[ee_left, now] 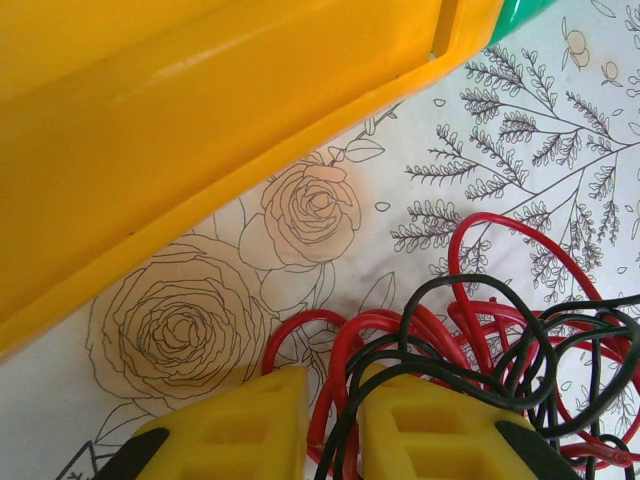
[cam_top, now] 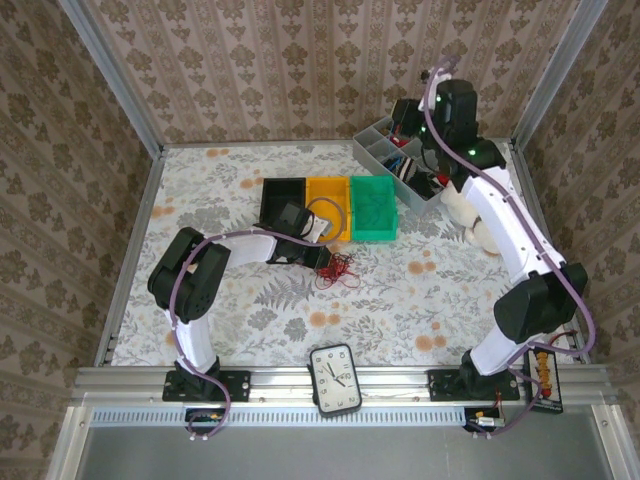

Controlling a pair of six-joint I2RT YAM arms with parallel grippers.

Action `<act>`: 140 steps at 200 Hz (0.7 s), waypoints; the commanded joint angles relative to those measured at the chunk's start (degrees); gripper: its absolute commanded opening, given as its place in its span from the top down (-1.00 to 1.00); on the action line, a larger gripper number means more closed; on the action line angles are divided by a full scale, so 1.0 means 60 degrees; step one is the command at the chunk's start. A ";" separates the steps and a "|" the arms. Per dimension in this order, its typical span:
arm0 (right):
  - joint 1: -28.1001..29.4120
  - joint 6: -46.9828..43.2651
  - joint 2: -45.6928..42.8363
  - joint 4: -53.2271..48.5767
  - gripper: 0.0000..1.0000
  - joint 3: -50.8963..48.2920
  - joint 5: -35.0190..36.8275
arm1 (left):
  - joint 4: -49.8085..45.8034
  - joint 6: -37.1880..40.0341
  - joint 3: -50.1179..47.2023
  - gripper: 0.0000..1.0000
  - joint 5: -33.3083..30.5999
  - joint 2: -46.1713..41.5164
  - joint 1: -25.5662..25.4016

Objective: Untangle the cables

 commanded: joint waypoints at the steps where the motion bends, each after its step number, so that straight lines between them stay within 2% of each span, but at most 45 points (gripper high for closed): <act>1: -0.0005 -0.0244 -0.0154 -0.0072 1.00 0.0551 -0.0014 | 0.0040 0.0142 -0.0049 0.60 0.0127 0.0044 -0.0026; 50: -0.0012 -0.0063 -0.0088 -0.0354 1.00 0.0400 -0.0427 | 0.0084 0.0178 -0.0046 0.60 0.0127 0.0074 -0.0056; 140: -0.0011 0.0065 0.0383 -0.0815 1.00 -0.0901 -0.0414 | 0.0063 0.0193 -0.0045 0.60 0.0099 0.0059 -0.0106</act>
